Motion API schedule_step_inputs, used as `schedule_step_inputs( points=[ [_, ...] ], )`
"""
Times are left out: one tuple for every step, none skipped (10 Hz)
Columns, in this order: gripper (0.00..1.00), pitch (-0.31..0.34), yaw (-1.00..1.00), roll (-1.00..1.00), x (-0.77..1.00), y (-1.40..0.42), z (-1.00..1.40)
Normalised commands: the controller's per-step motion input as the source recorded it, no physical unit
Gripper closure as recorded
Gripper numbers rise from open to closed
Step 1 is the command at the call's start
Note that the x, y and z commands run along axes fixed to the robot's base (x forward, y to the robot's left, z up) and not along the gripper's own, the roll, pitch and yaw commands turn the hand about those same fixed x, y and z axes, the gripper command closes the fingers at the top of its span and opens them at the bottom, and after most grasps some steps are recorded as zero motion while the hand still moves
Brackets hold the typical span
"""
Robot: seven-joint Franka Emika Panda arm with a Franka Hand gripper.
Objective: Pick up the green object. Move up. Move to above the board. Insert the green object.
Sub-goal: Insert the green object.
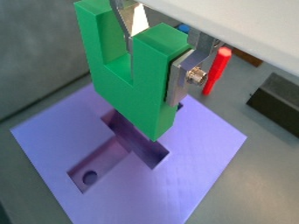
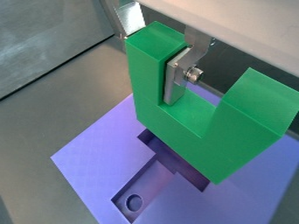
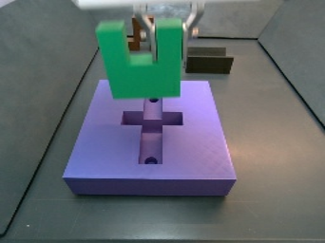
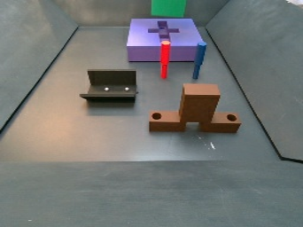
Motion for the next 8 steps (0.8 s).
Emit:
schedule_step_inputs(
  points=[
    [1.0,-0.147,0.03,0.23,0.28,-0.11,-0.49],
    [1.0,-0.127,0.05,0.23,0.26,-0.08,-0.46],
    [1.0,-0.06,0.01,0.21,0.38,-0.11,-0.38],
    [1.0,-0.016,-0.01,0.16,0.1,-0.07,-0.33],
    [1.0,-0.003,0.0,0.11,0.0,0.0,-0.28],
    [1.0,0.0,0.0,0.03,0.0,0.0,-0.22],
    [1.0,0.0,0.0,0.0,0.0,0.0,-0.18],
    [1.0,-0.003,0.0,0.01,-0.09,0.0,-0.17]
  ],
)
